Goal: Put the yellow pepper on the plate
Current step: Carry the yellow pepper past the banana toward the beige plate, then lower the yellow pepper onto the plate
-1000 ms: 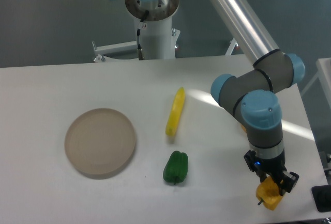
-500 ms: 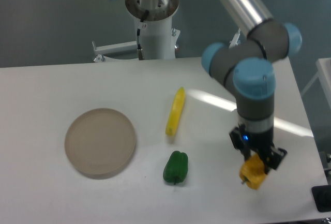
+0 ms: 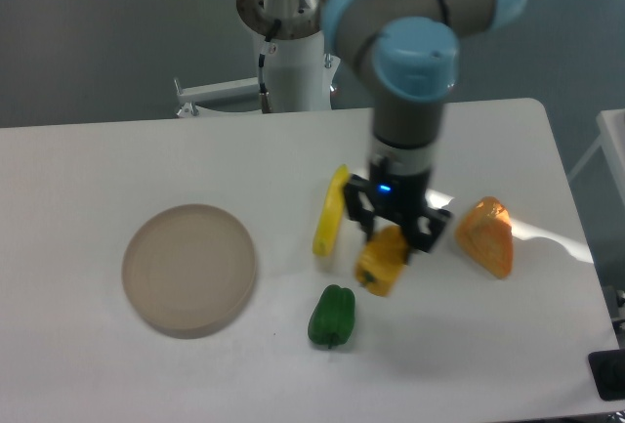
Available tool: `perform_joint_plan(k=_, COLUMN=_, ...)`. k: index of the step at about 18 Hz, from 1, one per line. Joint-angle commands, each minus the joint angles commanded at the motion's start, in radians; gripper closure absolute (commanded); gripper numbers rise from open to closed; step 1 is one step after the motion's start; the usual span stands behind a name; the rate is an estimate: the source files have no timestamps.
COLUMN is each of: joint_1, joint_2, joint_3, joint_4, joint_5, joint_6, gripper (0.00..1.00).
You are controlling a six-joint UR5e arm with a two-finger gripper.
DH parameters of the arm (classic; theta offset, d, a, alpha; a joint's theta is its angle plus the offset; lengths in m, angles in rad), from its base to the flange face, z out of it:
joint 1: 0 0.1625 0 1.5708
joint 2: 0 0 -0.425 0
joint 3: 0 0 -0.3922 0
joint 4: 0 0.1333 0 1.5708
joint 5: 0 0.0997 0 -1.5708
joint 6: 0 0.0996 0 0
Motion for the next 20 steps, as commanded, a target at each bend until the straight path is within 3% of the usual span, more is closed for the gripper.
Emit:
perform_joint_plan(k=7, joint_1=-0.115, joint_2=-0.015, joint_3=-0.031, joint_4=0.015, joint_5=0.003, joint_6=-0.275, gripper=0.52)
perform_joint_plan(k=10, joint_1=-0.160, joint_2=-0.025, joint_3=-0.102, joint_4=0.121, joint_5=0.011, joint_6=-0.326, gripper=0.52)
perform_joint_plan(k=13, joint_1=-0.170, joint_2=-0.012, joint_3=-0.185, joint_4=0.196, joint_5=0.012, joint_6=-0.326, gripper=0.52)
perform_joint_plan(k=17, joint_1=-0.183, joint_2=-0.018, joint_3=-0.239, joint_4=0.206, joint_5=0.014, joint_6=-0.286, gripper=0.53)
perform_joint_plan(k=20, joint_1=-0.198, joint_2=-0.014, joint_3=-0.285, joint_4=0.216, joint_5=0.017, joint_6=-0.137, gripper=0.53)
